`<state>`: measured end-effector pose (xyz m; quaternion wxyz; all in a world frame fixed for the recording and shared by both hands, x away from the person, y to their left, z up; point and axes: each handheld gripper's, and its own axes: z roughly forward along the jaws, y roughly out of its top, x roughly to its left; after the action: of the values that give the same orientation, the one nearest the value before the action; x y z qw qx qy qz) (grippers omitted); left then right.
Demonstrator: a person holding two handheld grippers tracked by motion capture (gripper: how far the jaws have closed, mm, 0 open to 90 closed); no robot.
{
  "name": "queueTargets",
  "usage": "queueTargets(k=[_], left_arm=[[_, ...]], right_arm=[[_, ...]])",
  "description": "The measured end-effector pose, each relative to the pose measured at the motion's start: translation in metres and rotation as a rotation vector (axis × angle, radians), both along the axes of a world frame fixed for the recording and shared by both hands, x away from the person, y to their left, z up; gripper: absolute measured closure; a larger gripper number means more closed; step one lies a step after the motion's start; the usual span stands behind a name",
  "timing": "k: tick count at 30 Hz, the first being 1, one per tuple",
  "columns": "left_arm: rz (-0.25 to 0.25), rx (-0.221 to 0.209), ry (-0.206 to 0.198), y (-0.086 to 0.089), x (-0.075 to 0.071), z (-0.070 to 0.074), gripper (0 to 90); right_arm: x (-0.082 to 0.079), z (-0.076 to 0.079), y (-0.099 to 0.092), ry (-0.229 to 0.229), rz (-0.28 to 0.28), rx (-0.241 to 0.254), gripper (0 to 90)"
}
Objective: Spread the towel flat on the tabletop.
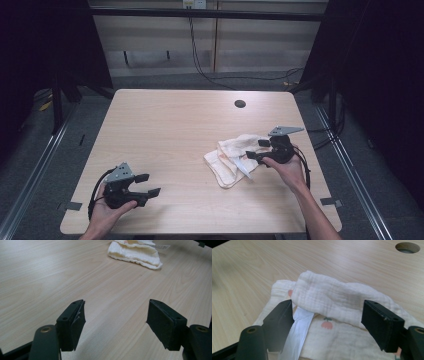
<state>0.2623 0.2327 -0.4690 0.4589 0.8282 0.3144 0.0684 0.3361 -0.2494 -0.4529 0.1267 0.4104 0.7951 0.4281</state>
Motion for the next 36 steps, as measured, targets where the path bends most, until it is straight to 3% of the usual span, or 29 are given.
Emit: queueTargets(k=[3,5,10,11,14,15,19,20,21,23,36], left_arm=[[-0.01,-0.009,-0.01,0.0,0.001,-0.001,35.9],[-0.008,-0.01,-0.026,-0.001,0.001,-0.002,36.9],[-0.018,-0.008,-0.007,-0.001,0.0,-0.003,31.7],[-0.022,-0.002,0.014,0.0,0.0,-0.004,28.1],[-0.007,-0.02,0.012,0.004,0.001,-0.005,31.4],[-0.016,-0.019,0.03,0.006,0.003,-0.006,29.8],[-0.022,-0.029,0.038,0.007,0.003,-0.006,29.3],[-0.022,-0.029,0.038,0.007,0.003,-0.006,29.2],[-0.017,-0.023,0.044,0.007,0.004,-0.007,28.8],[-0.016,-0.026,0.058,0.007,0.004,-0.007,28.3],[-0.028,-0.009,0.047,0.006,0.004,-0.008,25.3]], right_arm=[[0.005,-0.002,0.001,0.009,0.013,-0.016,25.0],[0.013,-0.011,0.0,0.043,0.02,-0.058,27.0],[0.021,-0.027,-0.004,0.063,0.02,-0.096,31.8],[0.022,-0.031,-0.004,0.07,0.024,-0.107,32.3],[0.023,-0.035,-0.003,0.068,0.031,-0.115,33.3],[0.024,-0.041,-0.002,0.074,0.037,-0.143,33.8],[0.026,-0.049,-0.001,0.088,0.035,-0.177,34.9],[0.026,-0.049,-0.001,0.088,0.035,-0.177,34.9],[0.024,-0.051,0.0,0.076,0.001,-0.157,35.1],[0.022,-0.051,0.002,0.057,-0.006,-0.189,38.2],[0.018,-0.049,0.007,0.069,0.03,-0.159,84.5]])
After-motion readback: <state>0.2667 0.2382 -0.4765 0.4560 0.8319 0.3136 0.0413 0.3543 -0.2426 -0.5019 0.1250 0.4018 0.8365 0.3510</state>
